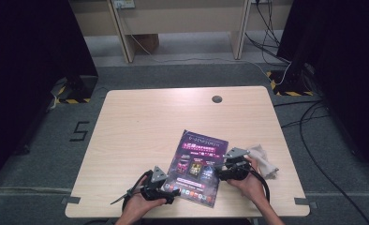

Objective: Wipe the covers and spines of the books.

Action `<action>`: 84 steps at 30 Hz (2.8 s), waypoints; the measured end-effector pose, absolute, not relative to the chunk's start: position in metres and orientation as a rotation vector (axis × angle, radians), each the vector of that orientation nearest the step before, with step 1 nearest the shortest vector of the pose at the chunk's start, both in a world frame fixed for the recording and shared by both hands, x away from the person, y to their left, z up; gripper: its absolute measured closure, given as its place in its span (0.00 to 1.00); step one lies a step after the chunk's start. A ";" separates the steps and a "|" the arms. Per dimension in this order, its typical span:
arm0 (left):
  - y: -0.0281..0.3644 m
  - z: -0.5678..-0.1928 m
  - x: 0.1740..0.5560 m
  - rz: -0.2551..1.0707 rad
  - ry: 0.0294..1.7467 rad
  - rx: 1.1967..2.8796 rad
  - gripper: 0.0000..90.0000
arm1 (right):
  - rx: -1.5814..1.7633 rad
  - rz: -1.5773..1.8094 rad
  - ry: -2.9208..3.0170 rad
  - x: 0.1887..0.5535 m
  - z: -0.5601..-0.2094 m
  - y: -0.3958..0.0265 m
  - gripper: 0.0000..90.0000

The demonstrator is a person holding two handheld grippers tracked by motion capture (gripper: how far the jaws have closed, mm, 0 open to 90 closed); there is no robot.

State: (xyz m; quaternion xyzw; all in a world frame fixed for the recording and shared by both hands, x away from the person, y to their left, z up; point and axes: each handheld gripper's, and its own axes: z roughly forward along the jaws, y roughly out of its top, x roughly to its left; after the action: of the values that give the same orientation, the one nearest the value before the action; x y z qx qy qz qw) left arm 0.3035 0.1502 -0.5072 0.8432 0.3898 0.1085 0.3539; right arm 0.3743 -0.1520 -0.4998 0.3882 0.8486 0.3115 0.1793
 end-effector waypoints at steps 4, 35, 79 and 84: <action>0.139 -0.508 0.291 0.276 0.954 2.220 0.30 | 1.129 0.878 2.373 0.378 -0.500 -0.159 0.37; 0.157 -0.502 0.284 0.337 0.935 2.134 0.18 | 1.274 0.905 2.188 0.379 -0.475 -0.234 0.31; 0.167 -0.504 0.294 0.361 1.004 2.117 0.19 | 1.351 0.885 2.187 0.381 -0.479 -0.277 0.84; 0.163 -0.504 0.293 0.340 1.028 2.079 0.19 | 1.303 0.960 2.159 0.381 -0.466 -0.267 0.84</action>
State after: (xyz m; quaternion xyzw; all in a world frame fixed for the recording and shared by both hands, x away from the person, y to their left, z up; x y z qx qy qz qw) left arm 0.2927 0.1627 -0.5035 0.8174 0.4040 0.1336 0.3883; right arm 0.3810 -0.2671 -0.4659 0.4711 0.7805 0.3470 0.2200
